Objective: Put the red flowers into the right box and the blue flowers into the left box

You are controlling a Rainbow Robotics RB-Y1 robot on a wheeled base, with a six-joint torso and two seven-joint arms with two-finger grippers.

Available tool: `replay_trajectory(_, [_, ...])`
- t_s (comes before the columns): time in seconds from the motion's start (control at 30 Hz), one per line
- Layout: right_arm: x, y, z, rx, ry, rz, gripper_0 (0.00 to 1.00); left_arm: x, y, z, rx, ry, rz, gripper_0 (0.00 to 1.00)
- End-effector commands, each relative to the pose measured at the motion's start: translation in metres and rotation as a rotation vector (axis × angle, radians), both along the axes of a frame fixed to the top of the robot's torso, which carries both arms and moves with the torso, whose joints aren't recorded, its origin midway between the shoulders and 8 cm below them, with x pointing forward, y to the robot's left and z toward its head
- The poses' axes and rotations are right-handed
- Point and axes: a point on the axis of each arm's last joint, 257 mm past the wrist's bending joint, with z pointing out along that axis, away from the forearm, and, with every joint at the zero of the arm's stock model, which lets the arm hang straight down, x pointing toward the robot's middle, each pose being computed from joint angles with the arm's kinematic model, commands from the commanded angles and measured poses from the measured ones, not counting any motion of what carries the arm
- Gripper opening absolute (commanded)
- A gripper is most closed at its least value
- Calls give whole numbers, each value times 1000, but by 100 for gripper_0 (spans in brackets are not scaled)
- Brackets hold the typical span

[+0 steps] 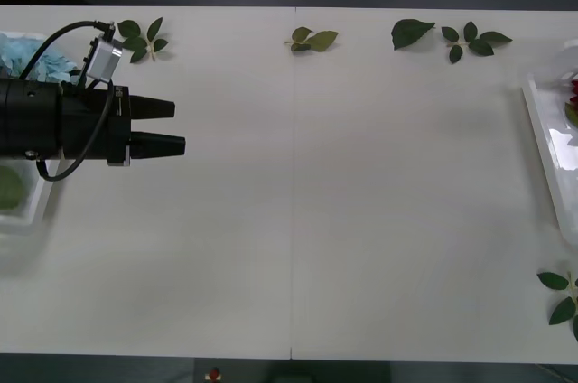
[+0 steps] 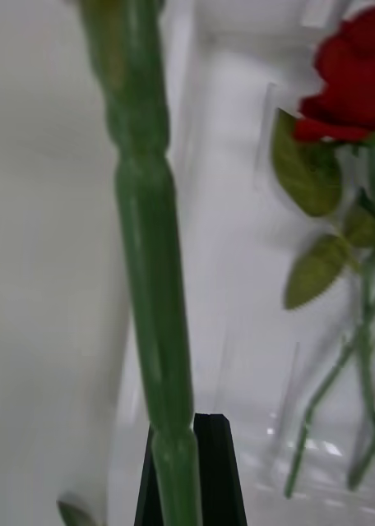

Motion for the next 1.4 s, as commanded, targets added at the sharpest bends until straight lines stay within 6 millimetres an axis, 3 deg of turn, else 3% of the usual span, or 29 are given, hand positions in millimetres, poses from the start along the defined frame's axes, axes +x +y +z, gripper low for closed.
replay_trajectory(0.03, [0, -53, 8, -82, -34, -89, 0, -4, -8, 36, -8, -76, 3, 100])
replay_trajectory(0.13, [-1, -82, 1, -89, -59, -172, 0, -11, -15, 48, -35, -75, -5, 100])
replay_trajectory(0.33, [-1, -111, -12, -125, -105, -249, 0, -21, -23, 50, -52, -59, -26, 100])
replay_trajectory(0.53, [0, -126, -23, -216, -94, -243, 0, -23, -23, 50, -60, -48, -27, 100])
replay_trajectory(0.67, [8, -128, -22, -252, -100, -236, 9, -21, -21, 49, -63, -42, -20, 100])
replay_trajectory(0.7, [13, -127, -18, -262, -107, -229, 34, -20, -20, 47, -65, -38, -15, 100])
replay_trajectory(0.73, [15, -126, -18, -270, -107, -222, 47, -20, -20, 47, -65, -38, -15, 100])
replay_trajectory(0.77, [16, -124, -19, -272, -104, -217, 51, -20, -20, 47, -65, -38, -15, 100])
replay_trajectory(0.87, [23, -114, -21, -272, -99, -192, 69, -20, -20, 47, -65, -38, -15, 100])
replay_trajectory(1.0, [32, -101, -18, -266, -104, -162, 74, -20, -20, 47, -65, -38, -15, 100])
replay_trajectory(1.1, [39, -80, -13, -245, -95, -113, 76, -20, -20, 47, -65, -38, -15, 100])
replay_trajectory(1.27, [54, -8, 6, -115, -114, 13, 80, -20, -20, 47, -65, -38, -15, 100])
replay_trajectory(1.4, [58, 63, 29, -52, -143, 212, 81, -20, -20, 47, -65, -38, -15, 100])
